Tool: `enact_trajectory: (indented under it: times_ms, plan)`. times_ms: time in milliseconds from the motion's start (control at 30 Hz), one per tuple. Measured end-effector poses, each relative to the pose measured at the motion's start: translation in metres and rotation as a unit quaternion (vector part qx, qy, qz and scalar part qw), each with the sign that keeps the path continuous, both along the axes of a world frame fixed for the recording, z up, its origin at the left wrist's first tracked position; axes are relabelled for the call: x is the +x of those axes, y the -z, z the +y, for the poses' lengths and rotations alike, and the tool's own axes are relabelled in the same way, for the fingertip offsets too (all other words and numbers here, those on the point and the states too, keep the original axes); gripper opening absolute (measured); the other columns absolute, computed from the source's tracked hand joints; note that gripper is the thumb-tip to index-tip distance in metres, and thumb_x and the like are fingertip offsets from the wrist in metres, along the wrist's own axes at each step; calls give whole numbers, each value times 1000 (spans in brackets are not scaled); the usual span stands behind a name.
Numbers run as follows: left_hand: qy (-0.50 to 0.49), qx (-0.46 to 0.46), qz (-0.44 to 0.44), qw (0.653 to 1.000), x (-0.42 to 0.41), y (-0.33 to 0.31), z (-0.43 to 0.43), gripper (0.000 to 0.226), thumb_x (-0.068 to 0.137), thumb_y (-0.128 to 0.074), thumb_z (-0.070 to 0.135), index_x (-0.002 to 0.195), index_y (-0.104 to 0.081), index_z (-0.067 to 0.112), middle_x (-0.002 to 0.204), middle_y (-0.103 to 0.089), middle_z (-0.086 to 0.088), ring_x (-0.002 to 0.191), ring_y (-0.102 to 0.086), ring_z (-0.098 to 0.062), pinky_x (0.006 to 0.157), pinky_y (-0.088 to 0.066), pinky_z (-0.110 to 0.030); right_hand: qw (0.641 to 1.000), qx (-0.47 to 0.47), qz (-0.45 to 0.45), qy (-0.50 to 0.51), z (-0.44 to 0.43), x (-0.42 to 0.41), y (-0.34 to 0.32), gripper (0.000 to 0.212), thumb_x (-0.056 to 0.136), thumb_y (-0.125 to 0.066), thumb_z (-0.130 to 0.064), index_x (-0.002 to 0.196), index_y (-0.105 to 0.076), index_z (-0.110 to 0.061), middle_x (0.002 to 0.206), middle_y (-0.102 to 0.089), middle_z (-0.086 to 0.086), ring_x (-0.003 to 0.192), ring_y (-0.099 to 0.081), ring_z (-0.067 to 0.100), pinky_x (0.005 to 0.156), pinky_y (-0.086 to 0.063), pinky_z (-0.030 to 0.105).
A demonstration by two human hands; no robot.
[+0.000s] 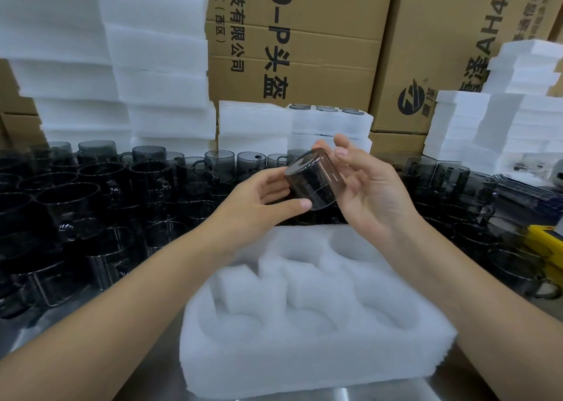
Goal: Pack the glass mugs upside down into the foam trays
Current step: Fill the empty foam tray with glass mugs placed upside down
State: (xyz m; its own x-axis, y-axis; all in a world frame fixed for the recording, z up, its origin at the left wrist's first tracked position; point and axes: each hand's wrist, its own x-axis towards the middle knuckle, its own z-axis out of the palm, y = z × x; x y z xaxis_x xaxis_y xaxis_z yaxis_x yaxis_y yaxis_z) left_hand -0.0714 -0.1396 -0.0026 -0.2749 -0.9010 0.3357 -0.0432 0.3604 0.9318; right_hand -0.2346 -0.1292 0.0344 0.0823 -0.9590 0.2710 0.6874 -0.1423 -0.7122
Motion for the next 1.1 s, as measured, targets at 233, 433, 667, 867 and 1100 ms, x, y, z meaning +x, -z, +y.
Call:
enact_trajectory:
  times_ms: [233, 433, 667, 867, 1100]
  plan:
    - [-18, 45, 67, 997, -2, -4, 7, 84, 49, -74, 42, 121, -50, 7, 101, -73, -2, 96, -70, -11, 87, -54, -28, 996, -15, 38, -79, -4, 0, 6, 33, 69, -68, 3, 100, -63, -7, 87, -71, 6, 82, -69, 16, 83, -57, 28]
    - [-23, 87, 116, 989, 0, -8, 10, 60, 59, -72, 43, 106, -57, 10, 68, -71, 8, 76, -72, -15, 67, -56, -20, 962, -46, 255, -88, -4, -3, 11, 50, 74, -65, -16, 119, -59, -35, 109, -68, -10, 92, -64, 5, 70, -53, 21]
    - [-34, 139, 143, 979, 2, -10, 7, 19, 95, -56, 29, 99, -65, 12, 80, -57, -8, 59, -67, -11, 58, -54, -19, 960, 16, 273, -58, -7, -2, 14, 50, 65, -72, -44, 111, -67, -25, 98, -68, -3, 78, -64, 14, 56, -50, 20]
    - [-27, 152, 189, 970, 3, -11, 4, 14, 92, -60, 21, 97, -66, 8, 66, -62, -3, 54, -63, -10, 54, -53, -19, 960, 37, 272, -64, -12, -2, 17, 34, 60, -73, -51, 80, -72, -23, 84, -68, 2, 70, -67, 21, 53, -52, 24]
    - [-7, 151, 215, 965, 5, -11, 4, 24, 91, -60, 20, 107, -65, 3, 69, -62, -4, 56, -64, -9, 54, -53, -19, 956, 8, 281, -86, -14, -3, 19, 35, 61, -72, -56, 81, -76, -27, 80, -68, -1, 67, -67, 17, 54, -53, 25]
